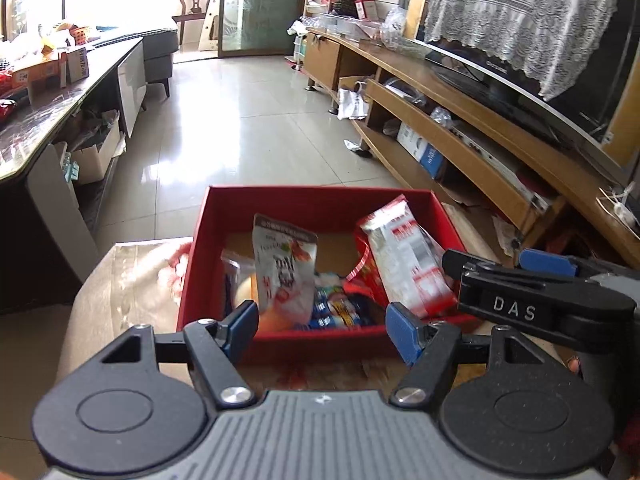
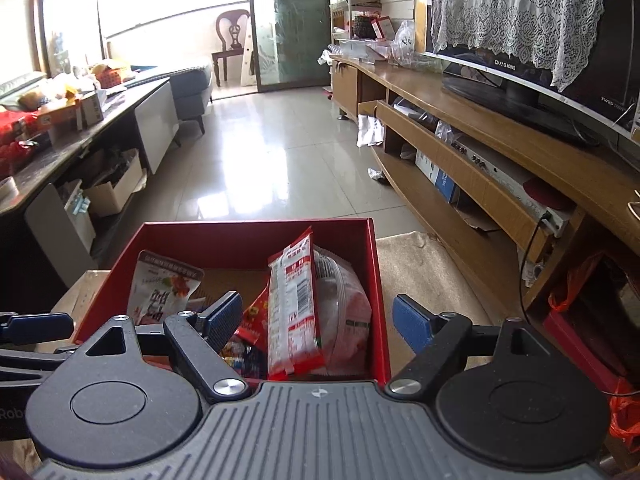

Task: Organize snacks
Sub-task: 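Grasp the gold foil packet with the left gripper while the right gripper grasps the waffle cookie bag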

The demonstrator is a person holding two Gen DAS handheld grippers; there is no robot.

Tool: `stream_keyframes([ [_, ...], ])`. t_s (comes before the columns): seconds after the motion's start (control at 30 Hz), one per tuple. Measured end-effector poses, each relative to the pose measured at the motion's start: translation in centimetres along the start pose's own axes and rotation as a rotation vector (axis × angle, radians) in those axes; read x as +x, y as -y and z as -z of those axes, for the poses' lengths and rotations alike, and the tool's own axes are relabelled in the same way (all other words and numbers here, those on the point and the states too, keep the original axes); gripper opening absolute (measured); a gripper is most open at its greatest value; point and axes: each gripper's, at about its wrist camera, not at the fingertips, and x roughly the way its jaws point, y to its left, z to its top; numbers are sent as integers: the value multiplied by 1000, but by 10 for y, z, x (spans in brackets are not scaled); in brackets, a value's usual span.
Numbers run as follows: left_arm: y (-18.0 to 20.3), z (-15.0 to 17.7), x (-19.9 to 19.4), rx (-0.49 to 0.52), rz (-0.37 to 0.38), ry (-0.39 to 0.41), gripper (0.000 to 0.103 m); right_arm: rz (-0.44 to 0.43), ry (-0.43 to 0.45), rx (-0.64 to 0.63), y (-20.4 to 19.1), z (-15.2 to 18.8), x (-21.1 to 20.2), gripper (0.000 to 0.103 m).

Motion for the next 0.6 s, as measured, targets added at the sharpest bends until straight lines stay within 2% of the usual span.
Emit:
stream_keyframes([
  [0.23,-6,44,-27,17,14,-70,67,-15,-37,24,6,22,-29,87],
  [0.6,-28,148,-37,-20,-3,-326,67,-16,-130,-43,1,64,-55,87],
])
